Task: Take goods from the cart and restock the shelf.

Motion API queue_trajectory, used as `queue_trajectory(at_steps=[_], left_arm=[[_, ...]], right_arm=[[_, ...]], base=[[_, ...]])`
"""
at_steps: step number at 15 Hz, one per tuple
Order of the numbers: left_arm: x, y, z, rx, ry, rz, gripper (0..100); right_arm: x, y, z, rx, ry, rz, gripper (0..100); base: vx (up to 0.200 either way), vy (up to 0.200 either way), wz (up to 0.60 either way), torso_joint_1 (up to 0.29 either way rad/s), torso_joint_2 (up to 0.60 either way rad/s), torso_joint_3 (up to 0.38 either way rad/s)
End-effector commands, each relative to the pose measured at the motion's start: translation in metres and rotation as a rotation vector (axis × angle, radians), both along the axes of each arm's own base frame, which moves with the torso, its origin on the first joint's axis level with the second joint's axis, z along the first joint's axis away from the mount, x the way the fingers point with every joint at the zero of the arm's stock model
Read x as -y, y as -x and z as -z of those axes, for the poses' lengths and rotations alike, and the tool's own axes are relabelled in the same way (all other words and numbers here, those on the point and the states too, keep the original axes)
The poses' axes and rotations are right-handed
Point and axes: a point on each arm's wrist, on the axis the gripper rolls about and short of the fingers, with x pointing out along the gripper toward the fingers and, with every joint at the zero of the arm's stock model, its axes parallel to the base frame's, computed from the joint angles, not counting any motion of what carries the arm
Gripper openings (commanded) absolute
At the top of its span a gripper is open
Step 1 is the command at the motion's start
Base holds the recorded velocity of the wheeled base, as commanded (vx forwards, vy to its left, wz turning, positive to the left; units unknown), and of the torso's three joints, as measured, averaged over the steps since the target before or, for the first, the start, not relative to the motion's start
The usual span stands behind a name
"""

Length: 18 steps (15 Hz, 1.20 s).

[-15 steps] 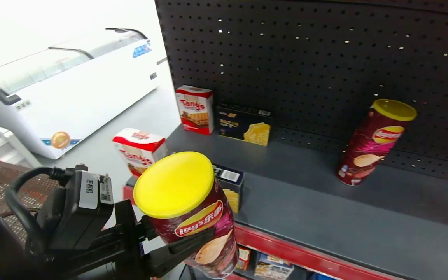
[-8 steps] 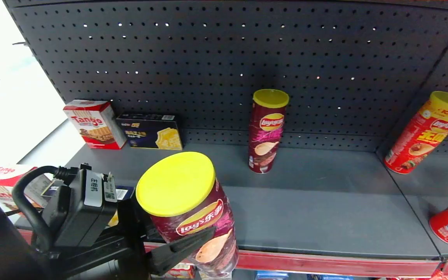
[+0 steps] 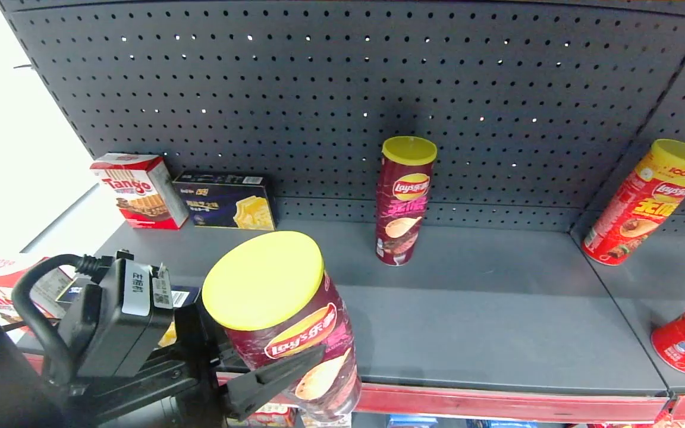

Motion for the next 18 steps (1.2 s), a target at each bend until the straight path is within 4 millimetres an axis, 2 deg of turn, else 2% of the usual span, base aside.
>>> queue_trajectory(at_steps=[1,5,10,11,12,18], left_arm=[[-0.001,0.000,0.001,-0.003,-0.003,-0.003,0],[-0.012,0.012,0.012,-0.015,-0.010,-0.005,0],[-0.022,0.023,0.006,-0.008,0.037,-0.018,0],[-0.025,0.025,0.005,-0.015,0.050,-0.024,0],[-0.026,0.025,0.004,-0.014,0.053,-0.031,0],[-0.030,0.022,-0.001,0.003,0.070,-0.068,0]], right_arm=[[0.000,0.000,0.000,-0.001,0.000,-0.001,100],[0.000,0.000,0.000,-0.001,0.000,-0.001,100],[0.000,0.000,0.000,-0.001,0.002,-0.008,100],[0.000,0.000,0.000,-0.001,0.005,-0.013,100],[0.000,0.000,0.000,-0.001,0.005,-0.015,100],[0.000,0.000,0.000,-0.003,0.005,-0.019,100]], base=[[0.000,0.000,0.00,0.000,0.00,0.000],[0.000,0.000,0.00,0.000,0.00,0.000],[0.000,0.000,0.00,0.000,0.00,0.000],[0.000,0.000,-0.60,0.002,0.00,0.002],[0.000,0.000,-0.60,0.007,0.00,0.002],[0.000,0.000,0.00,0.000,0.00,0.000]])
